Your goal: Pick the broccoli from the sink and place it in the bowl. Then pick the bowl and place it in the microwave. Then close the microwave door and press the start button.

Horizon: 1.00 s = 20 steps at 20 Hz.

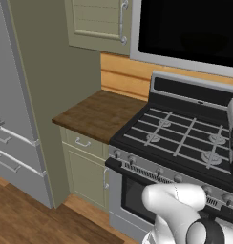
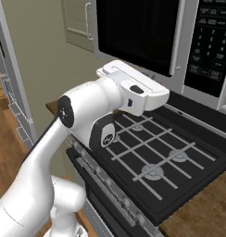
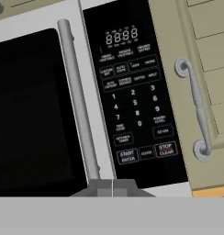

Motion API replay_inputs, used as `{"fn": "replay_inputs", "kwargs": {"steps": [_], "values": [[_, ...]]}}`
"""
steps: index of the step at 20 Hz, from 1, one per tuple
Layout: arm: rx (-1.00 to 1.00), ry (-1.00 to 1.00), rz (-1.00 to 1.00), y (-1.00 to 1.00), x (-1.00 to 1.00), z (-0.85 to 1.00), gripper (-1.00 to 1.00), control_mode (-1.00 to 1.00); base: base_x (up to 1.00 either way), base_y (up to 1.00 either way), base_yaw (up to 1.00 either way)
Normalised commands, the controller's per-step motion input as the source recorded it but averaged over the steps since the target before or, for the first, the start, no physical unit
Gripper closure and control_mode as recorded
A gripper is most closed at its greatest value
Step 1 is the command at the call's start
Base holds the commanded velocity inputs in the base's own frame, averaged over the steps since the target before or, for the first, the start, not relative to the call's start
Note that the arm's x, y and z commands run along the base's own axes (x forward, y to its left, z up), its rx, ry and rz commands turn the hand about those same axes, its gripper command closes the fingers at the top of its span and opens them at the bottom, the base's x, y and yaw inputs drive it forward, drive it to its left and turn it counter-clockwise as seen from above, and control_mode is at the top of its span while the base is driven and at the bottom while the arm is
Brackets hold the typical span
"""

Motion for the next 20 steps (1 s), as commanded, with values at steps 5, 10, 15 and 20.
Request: {"fn": "replay_inputs", "kwargs": {"steps": [5, 10, 15, 20], "values": [[0.02, 0.06, 0.00, -0.31, 0.09, 0.00, 1.00, -1.00, 0.00, 0.00, 0.00], [0.02, 0.13, 0.00, -0.08, 0.10, -0.08, 1.00, -1.00, 0.00, 0.00, 0.00], [0.02, 0.12, 0.00, -0.05, 0.26, -0.05, 1.00, -1.00, 0.00, 0.00, 0.00], [0.02, 0.00, 0.00, -0.16, 0.15, 0.03, 1.00, -1.00, 0.00, 0.00, 0.00]]}}
